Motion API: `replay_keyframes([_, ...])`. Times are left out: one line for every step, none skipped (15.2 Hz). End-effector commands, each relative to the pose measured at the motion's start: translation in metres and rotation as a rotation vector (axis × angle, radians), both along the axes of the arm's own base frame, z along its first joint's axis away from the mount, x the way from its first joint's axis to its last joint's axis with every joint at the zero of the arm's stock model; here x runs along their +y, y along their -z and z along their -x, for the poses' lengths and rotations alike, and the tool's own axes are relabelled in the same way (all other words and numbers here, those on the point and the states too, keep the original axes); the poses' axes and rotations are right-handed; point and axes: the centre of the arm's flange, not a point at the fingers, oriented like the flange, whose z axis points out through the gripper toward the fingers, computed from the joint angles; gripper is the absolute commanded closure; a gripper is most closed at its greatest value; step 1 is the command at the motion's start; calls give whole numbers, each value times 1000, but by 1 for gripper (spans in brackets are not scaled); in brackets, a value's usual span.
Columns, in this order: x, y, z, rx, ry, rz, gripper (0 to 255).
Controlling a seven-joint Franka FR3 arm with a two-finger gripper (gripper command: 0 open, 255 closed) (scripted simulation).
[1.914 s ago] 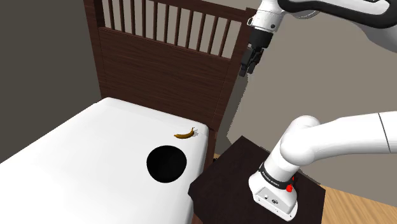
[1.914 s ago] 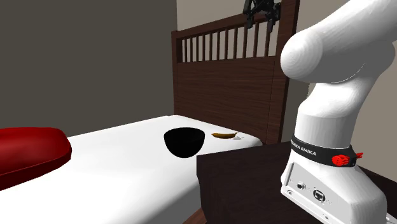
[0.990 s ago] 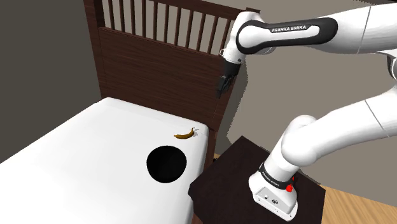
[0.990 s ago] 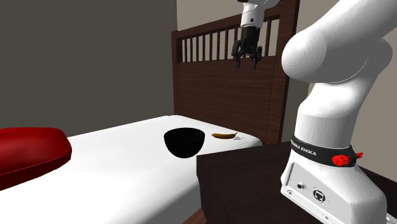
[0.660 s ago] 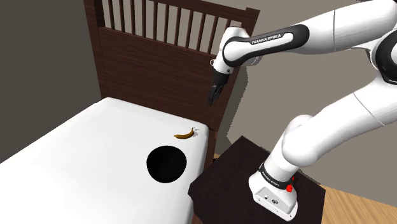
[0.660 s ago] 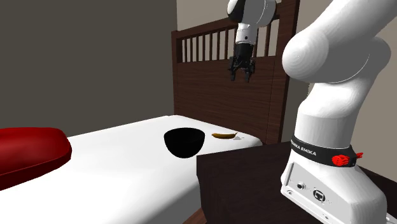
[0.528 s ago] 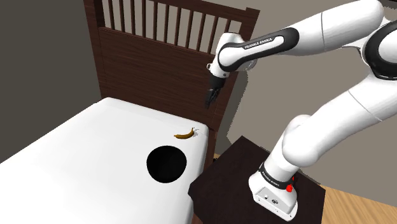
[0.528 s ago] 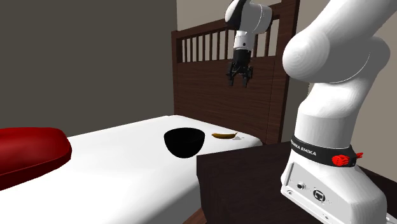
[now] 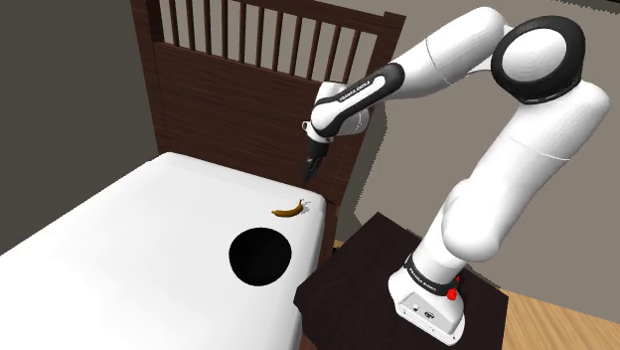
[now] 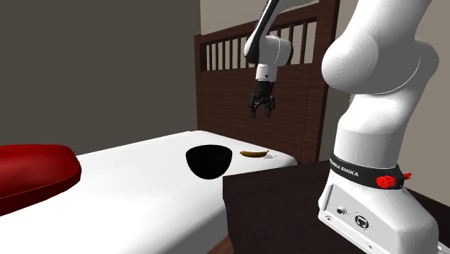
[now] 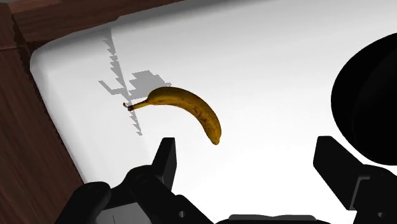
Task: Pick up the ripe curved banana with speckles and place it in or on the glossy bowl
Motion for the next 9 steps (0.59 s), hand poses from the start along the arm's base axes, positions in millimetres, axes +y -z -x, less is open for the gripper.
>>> replay_keyframes([4,23,-12,-1,-20,-3,0])
replay_keyframes([6,34,-19,-1,-30,-5,0])
replay_keyframes([8,46,-25,-1,-40,-7,0])
replay_keyframes([10,57,-31,-1,-50,-8,0])
replay_keyframes([12,69,-38,-2,-59,-10,0])
replay_keyframes([14,80,-44,-2,-69,-12,0])
replay_keyframes([16,92,-50,-2,-79,-14,0])
replay_keyframes([19,103,-56,-2,-89,-15,0])
replay_keyframes([21,115,-63,-2,-98,-17,0])
